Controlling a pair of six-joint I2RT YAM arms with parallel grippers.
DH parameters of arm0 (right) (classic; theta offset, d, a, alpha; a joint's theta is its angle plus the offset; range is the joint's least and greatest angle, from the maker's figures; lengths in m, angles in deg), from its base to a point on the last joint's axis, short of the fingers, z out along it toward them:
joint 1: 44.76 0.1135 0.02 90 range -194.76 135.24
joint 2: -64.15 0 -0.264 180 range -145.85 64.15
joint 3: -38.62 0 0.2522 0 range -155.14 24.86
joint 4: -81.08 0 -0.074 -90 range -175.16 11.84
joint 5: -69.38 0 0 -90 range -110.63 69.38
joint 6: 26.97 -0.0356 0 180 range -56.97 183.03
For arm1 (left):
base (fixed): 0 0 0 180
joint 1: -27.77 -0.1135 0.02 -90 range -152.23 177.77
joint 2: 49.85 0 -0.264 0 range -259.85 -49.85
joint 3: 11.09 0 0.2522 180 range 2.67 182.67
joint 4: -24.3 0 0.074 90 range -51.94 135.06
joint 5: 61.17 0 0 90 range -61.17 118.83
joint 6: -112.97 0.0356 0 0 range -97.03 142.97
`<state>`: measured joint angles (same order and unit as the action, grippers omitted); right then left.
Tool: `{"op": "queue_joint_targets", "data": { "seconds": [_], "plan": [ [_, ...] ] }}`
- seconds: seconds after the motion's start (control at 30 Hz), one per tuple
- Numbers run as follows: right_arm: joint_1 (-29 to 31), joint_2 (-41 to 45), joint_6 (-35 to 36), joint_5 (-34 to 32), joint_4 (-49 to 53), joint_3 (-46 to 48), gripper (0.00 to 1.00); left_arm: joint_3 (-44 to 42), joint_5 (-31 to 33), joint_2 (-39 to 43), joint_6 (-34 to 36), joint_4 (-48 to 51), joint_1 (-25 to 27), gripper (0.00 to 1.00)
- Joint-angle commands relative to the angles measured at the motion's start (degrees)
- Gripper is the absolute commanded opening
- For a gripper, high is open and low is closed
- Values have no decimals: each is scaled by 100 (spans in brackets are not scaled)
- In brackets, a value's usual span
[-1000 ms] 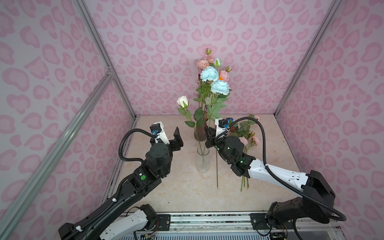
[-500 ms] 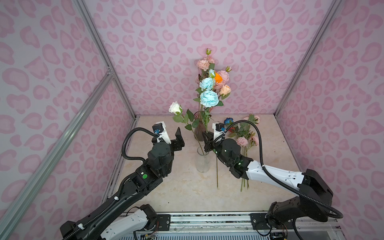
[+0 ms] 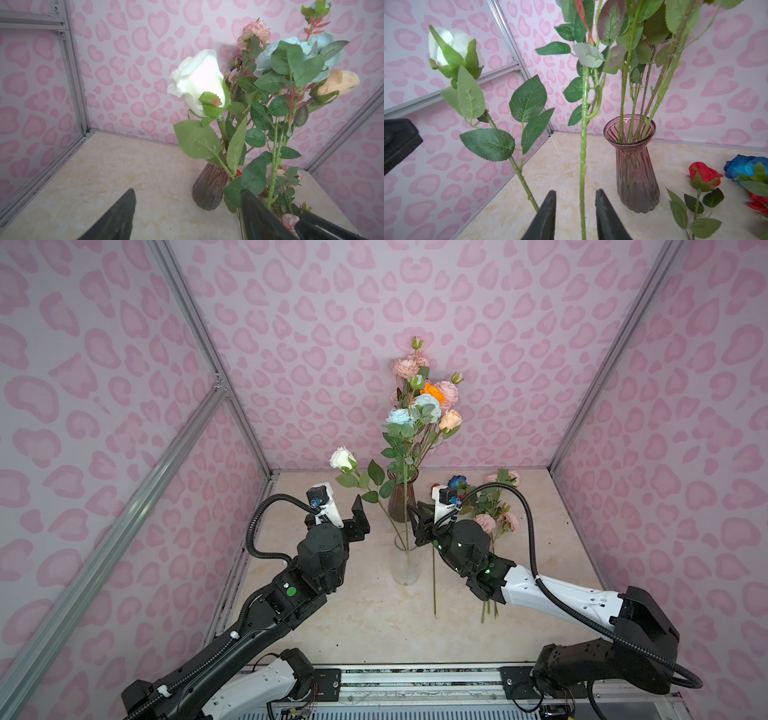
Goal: Arrange the flowers into the vase
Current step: 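Open the right gripper and withdraw it from the pink vase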
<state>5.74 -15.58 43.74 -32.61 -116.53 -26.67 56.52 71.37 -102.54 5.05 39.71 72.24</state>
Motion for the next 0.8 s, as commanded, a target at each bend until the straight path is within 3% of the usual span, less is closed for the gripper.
{"op": "queue_joint_targets", "data": {
  "seconds": [0.0,0.47,0.77],
  "plan": [
    [2,68,-11,-62,-46,94,33,-6,-7,-13,-17,-155,-6,80],
    [211,1102,324,-295,535,272,35,9,-130,139,2,-140,-6,79],
    [223,1808,512,-485,1006,315,36,59,-635,379,117,-154,-8,77]
  ]
}}
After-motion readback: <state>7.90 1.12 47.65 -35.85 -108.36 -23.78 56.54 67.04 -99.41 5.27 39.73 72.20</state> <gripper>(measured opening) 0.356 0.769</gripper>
